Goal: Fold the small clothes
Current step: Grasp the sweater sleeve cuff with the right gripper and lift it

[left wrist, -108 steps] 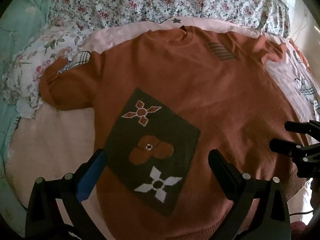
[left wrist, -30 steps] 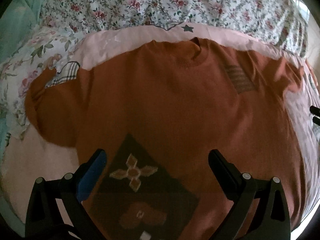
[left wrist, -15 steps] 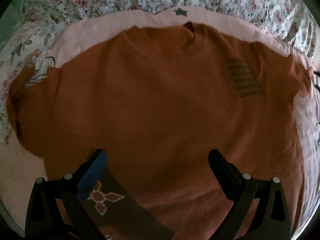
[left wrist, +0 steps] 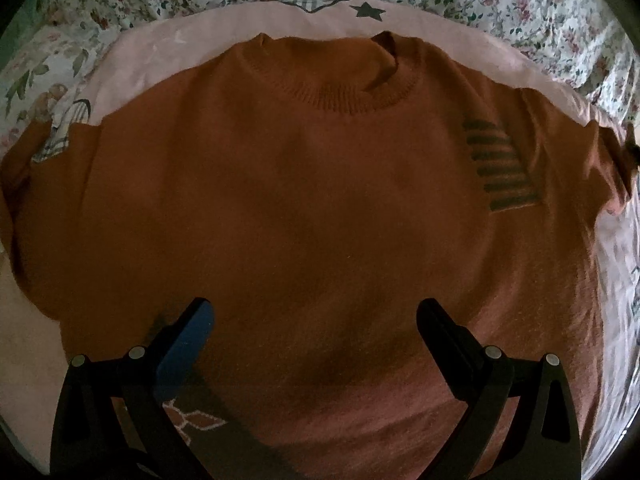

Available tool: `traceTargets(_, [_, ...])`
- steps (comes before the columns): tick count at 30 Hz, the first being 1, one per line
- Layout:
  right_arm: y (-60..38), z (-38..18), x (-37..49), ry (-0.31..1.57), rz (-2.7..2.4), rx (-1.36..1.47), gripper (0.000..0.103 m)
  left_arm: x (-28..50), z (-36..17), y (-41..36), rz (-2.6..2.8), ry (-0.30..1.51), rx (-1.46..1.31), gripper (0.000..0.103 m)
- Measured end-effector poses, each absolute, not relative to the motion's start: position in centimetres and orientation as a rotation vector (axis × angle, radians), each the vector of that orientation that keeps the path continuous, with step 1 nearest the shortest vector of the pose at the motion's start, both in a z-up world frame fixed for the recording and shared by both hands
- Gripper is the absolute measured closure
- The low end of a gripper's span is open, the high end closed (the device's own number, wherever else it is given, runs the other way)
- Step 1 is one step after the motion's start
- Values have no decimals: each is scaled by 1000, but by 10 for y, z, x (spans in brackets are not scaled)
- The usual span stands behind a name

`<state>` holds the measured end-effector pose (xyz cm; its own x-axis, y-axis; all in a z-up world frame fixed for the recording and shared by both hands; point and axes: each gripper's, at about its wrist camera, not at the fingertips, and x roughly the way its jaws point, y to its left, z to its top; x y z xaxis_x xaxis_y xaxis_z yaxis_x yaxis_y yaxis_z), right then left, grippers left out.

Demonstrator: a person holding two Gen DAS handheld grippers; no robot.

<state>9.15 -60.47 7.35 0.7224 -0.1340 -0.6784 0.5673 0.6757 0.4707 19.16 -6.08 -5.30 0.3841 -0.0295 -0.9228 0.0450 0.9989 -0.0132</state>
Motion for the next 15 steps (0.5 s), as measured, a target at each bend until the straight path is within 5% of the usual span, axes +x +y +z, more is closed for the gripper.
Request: traceTargets(15, [-268,-11,195,929,197,851,95,147,-23,20,-17,1100,-105,1])
